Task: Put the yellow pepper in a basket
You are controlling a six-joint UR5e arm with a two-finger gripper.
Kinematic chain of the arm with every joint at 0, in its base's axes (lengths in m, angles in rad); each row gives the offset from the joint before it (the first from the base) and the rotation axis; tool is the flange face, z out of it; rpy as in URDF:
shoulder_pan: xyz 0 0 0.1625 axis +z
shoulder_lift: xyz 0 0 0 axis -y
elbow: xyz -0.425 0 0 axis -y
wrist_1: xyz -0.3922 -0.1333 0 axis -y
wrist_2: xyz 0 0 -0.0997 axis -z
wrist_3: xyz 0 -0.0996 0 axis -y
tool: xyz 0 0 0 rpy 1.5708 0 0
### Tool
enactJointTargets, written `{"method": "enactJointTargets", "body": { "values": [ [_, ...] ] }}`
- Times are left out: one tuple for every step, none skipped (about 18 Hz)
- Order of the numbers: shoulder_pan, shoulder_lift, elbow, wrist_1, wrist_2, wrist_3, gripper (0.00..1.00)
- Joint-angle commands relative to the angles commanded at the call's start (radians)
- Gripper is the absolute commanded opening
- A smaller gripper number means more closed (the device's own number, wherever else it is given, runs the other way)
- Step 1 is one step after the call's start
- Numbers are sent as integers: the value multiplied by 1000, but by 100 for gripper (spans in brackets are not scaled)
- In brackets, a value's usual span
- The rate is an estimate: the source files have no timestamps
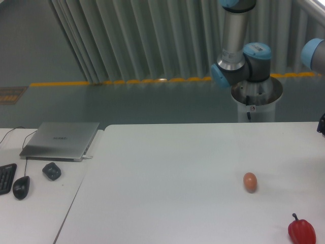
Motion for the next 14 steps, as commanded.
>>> {"method": "enactJointTargets", "body": {
  "values": [
    [8, 0, -3, 17, 0, -15, 100],
    [14, -1, -9, 29, -2, -26, 100],
    [28, -2, -11, 40, -5, -32, 100],
    [47, 0, -11, 45, -9, -37, 100],
    [64, 0, -15, 45, -20, -39, 100],
    [77, -1, -15, 45, -41, -52, 100],
    [98, -2, -15, 45, -54, -78, 100],
    [120, -2, -15, 45, -55, -94, 100],
    [135, -2, -17, 43, -61, -92, 100],
    [150, 0, -17, 45, -67, -89, 100],
    [156, 0, -17, 45, -63, -86, 100],
    [161, 0, -18, 45, -58, -83, 100],
    [158, -3, -20, 43, -48, -66, 100],
    [154, -8, -21, 42, -26, -37, 100]
  ]
}}
